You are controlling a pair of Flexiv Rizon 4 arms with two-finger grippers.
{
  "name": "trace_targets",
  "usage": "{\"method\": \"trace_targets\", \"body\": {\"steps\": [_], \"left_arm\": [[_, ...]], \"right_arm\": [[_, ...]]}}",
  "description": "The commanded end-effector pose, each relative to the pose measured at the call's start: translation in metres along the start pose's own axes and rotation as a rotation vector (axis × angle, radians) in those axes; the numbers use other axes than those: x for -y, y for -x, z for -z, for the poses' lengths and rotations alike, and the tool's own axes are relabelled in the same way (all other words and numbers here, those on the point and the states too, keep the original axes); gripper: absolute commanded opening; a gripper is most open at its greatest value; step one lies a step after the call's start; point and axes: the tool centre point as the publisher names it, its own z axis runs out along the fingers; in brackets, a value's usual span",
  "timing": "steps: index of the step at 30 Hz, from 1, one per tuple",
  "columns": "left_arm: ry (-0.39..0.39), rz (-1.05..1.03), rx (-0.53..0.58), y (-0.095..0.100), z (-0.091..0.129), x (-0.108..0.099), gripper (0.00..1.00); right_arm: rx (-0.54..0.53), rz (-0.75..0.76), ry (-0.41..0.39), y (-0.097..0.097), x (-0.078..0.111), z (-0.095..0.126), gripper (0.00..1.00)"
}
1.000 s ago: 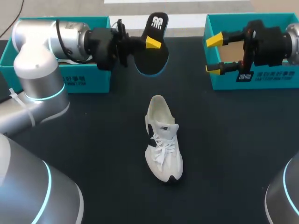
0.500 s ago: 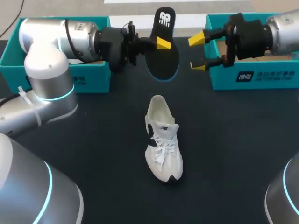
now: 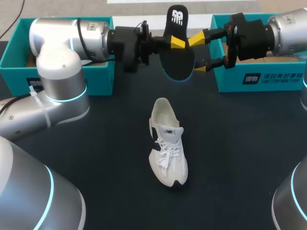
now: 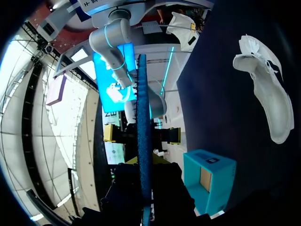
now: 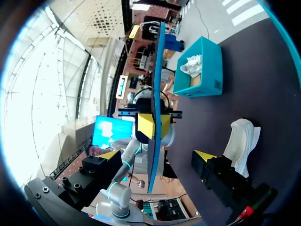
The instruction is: Take the shoe out of the shoebox, open the shoe tongue, remove and reinsert the insole, then place the shoe into the shoebox
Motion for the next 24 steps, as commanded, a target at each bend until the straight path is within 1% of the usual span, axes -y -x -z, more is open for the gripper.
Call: {"method": "trace_targets", "body": {"steps": [1,4,6,10,13,14,15,16,19,24], "left_arm": [[0.005,-0.006,-0.003,-0.002,-0.008,-0.007,0.00],[0.020,-0.003,0.003,-0.001,-0.011,-0.009,0.00],[0.023,-0.001,0.007,-0.002,-0.014,-0.010,0.00],[0.014,-0.016,0.000,-0.003,-0.016,-0.009,0.00],[0.015,-0.026,0.002,-0.003,-0.018,-0.007,0.00],[0.016,-0.025,0.004,-0.003,-0.018,-0.007,0.00],[0.017,-0.025,0.005,-0.003,-0.018,-0.007,0.00],[0.019,-0.024,0.008,-0.003,-0.018,-0.006,0.00],[0.024,-0.021,0.008,-0.004,-0.014,-0.006,0.00],[0.032,-0.017,-0.003,-0.006,-0.005,-0.005,0.00]], "right_arm": [[0.003,-0.001,0.002,0.000,0.000,-0.001,1.00],[-0.029,0.013,-0.008,0.008,-0.001,-0.018,1.00],[-0.042,0.016,0.005,0.012,-0.001,-0.026,1.00],[-0.056,0.019,-0.003,0.017,0.000,-0.034,1.00],[-0.056,0.018,0.003,0.016,0.000,-0.036,1.00],[-0.055,0.019,0.009,0.016,0.000,-0.036,0.87],[-0.055,0.020,0.009,0.016,0.000,-0.037,0.82],[-0.055,0.021,0.010,0.016,0.000,-0.037,0.79],[-0.056,0.023,0.010,0.017,0.001,-0.037,0.81],[-0.054,0.020,0.008,0.015,0.003,-0.033,0.76]]}}
